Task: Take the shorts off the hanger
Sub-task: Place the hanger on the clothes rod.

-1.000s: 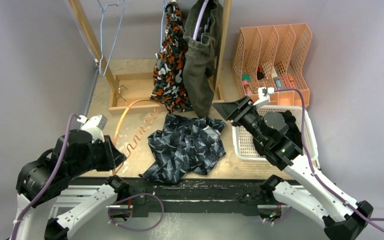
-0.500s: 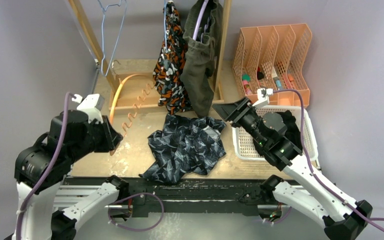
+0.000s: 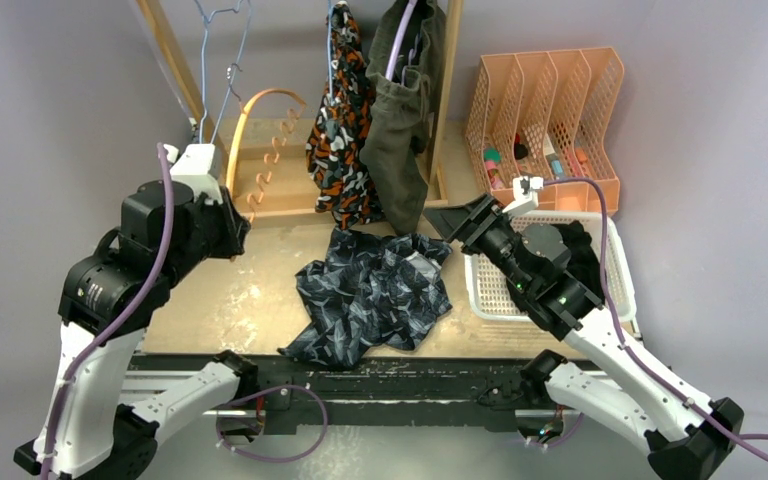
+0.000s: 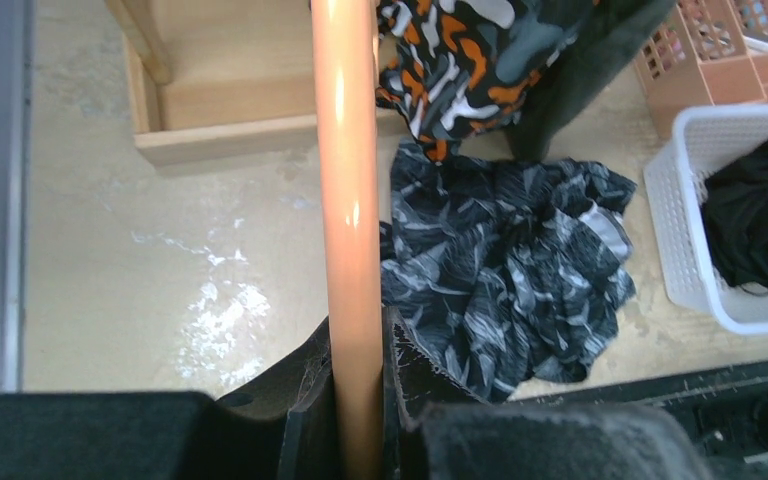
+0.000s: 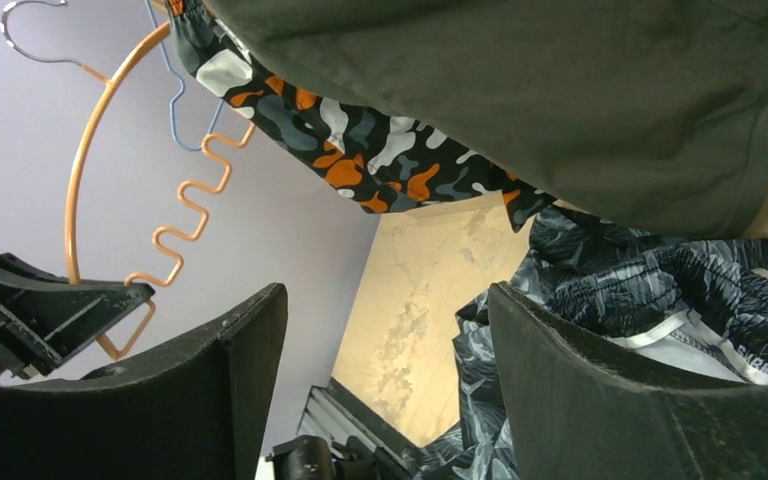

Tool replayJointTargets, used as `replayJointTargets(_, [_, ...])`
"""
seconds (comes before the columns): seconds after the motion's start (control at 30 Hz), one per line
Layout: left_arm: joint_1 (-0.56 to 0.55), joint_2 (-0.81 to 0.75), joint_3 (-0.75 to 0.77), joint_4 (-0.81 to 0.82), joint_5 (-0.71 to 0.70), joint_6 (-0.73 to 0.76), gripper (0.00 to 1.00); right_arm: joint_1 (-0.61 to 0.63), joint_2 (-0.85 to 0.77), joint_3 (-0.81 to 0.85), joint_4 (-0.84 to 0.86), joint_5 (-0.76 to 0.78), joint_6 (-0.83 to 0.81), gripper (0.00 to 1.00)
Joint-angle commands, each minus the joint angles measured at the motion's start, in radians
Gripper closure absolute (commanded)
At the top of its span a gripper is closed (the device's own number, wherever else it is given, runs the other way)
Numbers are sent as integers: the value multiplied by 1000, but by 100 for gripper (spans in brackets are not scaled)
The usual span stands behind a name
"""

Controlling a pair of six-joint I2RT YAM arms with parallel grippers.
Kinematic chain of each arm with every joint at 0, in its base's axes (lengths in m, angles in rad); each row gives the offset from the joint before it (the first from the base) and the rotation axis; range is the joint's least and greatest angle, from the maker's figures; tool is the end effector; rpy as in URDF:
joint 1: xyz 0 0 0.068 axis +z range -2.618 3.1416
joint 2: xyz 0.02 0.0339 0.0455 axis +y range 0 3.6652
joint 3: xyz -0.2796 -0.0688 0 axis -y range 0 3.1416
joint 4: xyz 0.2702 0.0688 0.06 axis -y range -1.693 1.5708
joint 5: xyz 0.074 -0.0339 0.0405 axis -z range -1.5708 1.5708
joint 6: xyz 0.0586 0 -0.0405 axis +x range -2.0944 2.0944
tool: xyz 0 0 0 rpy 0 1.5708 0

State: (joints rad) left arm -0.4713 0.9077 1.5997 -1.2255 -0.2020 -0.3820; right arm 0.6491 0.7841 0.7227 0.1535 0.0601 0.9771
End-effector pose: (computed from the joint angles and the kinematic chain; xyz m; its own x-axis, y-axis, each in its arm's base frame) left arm 0.1219 -0.0489 0.4856 -0.5289 -0.1404 -0.8370 0.1010 0.9688 -0.2263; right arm 0.1832 0.1346 0.3664 -0.4197 0.7202 -0.5525 -0.3716 0.4190 0.8285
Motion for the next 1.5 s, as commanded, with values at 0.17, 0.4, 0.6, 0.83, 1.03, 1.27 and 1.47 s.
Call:
replayJointTargets(0.17, [8,87,97,218,-146,129,100,4,45,76,-33,-1,-117,14])
replayJointTargets(0.4, [8,221,239,226,-202,185,100,3,70,88,7,-46,-123,12])
replayJointTargets(0.6, [8,340,337,213,-269,166,100,2,62,72,3,-15,-110,12])
replayJointTargets(0.83, [8,487,537,162,-246,165,100,0,51,80,-7,1,-137,12])
replayJointTargets(1.03, [8,554,646,143,-263,202,100,-1,53,85,-9,5,-146,12])
replayJointTargets(1.27, [13,583,682,136,-261,228,100,-2,53,74,-7,7,-145,11])
replayJointTargets(1.47, [41,627,726,126,-228,225,100,-4,54,77,-9,3,-149,11])
